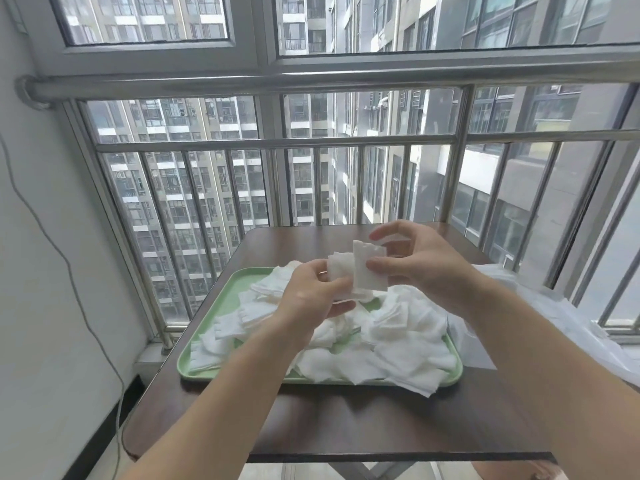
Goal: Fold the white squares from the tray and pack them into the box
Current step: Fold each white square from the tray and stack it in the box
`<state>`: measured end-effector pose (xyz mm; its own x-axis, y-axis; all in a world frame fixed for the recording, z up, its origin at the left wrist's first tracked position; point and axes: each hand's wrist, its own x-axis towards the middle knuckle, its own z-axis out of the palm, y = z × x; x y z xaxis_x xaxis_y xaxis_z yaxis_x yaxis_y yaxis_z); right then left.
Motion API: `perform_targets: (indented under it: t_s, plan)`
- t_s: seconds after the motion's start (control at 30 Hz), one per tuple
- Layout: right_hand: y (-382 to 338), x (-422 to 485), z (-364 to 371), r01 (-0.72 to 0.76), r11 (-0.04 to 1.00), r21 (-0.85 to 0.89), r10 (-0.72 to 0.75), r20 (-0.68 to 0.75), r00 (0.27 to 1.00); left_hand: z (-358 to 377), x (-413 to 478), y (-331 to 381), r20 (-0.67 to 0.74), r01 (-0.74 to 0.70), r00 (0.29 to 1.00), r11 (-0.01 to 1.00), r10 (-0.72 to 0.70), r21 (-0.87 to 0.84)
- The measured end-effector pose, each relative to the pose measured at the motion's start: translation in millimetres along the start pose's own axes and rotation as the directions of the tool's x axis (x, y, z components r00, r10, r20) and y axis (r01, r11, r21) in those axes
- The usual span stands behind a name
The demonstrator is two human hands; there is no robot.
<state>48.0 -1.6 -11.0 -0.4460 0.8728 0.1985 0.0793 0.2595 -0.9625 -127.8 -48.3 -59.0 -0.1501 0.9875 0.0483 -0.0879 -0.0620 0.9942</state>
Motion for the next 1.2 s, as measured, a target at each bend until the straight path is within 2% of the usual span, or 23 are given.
perform_targets:
  t_s: [0.33,0.43,0.5,0.6,0.7,0.8,0.93,1.07,1.2]
  plan:
    - [7.9,3.5,9.2,0.003,0.984,-0.177,-0.017,-0.076,0.997,5.1,-10.7,7.9,0.099,-0.06,0.993,0.998,0.062,-0.023]
    - [8.3,6.3,11.0,0.001,0.98,-0.197,-0.016,-0.076,0.997,3.6,-10.4,10.1,0.084,-0.027,0.996,1.0,0.027,-0.004]
    - [8.9,8.6,13.3,-0.004,0.976,-0.216,-0.015,-0.084,0.996,2.0,-10.2,12.4,0.064,0.013,0.998,0.999,-0.01,-0.049]
    - [9.4,11.8,17.9,-0.002,0.961,-0.276,-0.028,-0.105,0.994,-3.8,-12.1,13.5,0.065,-0.043,0.997,0.999,0.045,-0.03]
    - [9.5,16.9,23.1,0.002,0.934,-0.356,-0.049,-0.123,0.991,-14.4,-11.4,14.3,0.01,-0.104,0.995,0.994,0.104,0.023]
    - [8.6,24.2,28.4,-0.004,0.925,-0.38,-0.055,-0.144,0.988,-30.7,-6.6,21.6,-0.118,-0.104,0.988,0.994,0.1,-0.027]
    - [7.6,34.8,40.1,0.02,0.893,-0.449,-0.036,-0.028,0.999,-59.6,-3.7,33.3,-0.252,-0.126,0.962,0.99,0.108,-0.059]
    - [4.7,43.6,62.1,0.15,0.784,-0.603,-0.068,0.156,0.985,-83.6,-0.8,37.3,-0.337,-0.14,0.934,0.99,0.12,-0.035]
    - [-0.8,50.2,90.5,0.24,0.701,-0.672,-0.083,0.256,0.963,-99.6,-1.2,38.2,-0.38,-0.145,0.915,0.989,0.133,-0.005]
